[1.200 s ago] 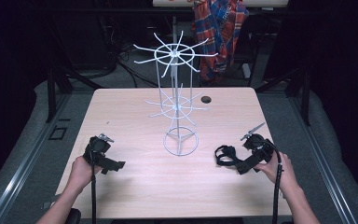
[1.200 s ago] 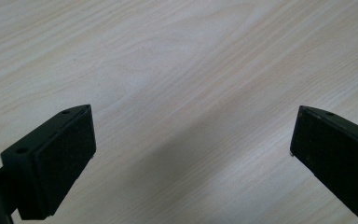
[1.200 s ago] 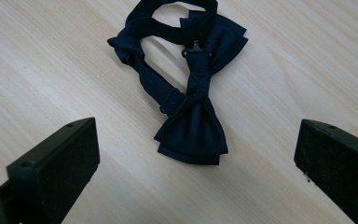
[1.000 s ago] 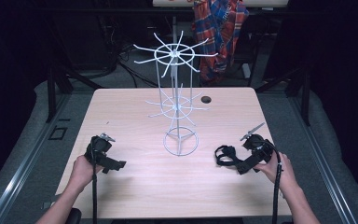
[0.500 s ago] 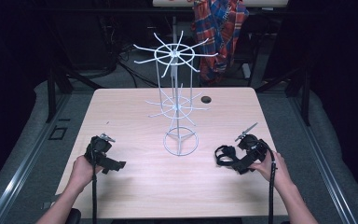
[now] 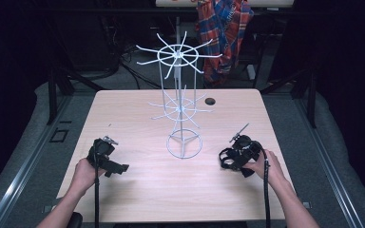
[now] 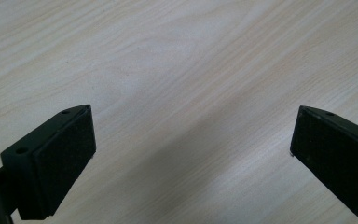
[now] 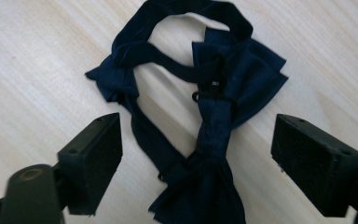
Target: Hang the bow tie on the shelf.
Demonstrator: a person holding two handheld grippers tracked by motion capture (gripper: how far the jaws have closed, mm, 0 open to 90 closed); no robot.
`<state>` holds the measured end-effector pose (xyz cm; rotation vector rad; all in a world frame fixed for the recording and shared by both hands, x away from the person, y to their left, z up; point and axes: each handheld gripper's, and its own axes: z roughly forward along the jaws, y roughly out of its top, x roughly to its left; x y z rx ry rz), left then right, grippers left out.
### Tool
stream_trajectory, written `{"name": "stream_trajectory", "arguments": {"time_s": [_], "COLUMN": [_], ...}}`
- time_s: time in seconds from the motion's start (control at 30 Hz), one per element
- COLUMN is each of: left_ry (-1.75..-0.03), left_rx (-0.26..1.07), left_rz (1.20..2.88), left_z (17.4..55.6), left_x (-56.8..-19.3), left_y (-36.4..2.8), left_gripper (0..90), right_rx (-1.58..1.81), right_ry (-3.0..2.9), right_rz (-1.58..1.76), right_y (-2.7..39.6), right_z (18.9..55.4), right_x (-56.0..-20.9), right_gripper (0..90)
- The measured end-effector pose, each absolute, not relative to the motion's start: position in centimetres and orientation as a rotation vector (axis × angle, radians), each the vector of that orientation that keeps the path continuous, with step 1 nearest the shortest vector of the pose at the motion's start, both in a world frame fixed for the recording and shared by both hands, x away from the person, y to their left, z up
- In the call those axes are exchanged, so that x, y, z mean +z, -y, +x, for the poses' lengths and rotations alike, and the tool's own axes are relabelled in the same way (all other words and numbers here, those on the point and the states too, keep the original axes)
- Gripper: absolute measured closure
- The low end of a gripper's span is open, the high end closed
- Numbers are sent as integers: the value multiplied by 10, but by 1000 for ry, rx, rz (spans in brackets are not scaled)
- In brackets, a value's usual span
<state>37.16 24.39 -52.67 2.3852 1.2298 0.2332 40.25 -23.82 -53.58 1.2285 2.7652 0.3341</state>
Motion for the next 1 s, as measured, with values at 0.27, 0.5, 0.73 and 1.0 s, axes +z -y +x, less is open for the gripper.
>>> {"name": "stream_trajectory", "arguments": {"time_s": [0.27,0.5,0.73,1.0], "left_ry": [-1233,-1231,-1226,-1225], "left_rx": [233,231,234,238], "left_rz": [2384,2386,2384,2383], "left_z": [370,370,370,369], "left_x": [-526,-526,-526,-526], "left_y": [-245,-245,-244,-245], "left_gripper": [2,2,2,2], "right_rx": [293,289,302,413], "right_ry": [-2761,-2736,-2733,-2682], "right_rz": [1229,1253,1269,1263], "right_y": [236,237,240,244], "right_z": [405,404,404,399], "right_x": [-539,-543,-543,-530], "right_gripper": [351,528,730,739]}}
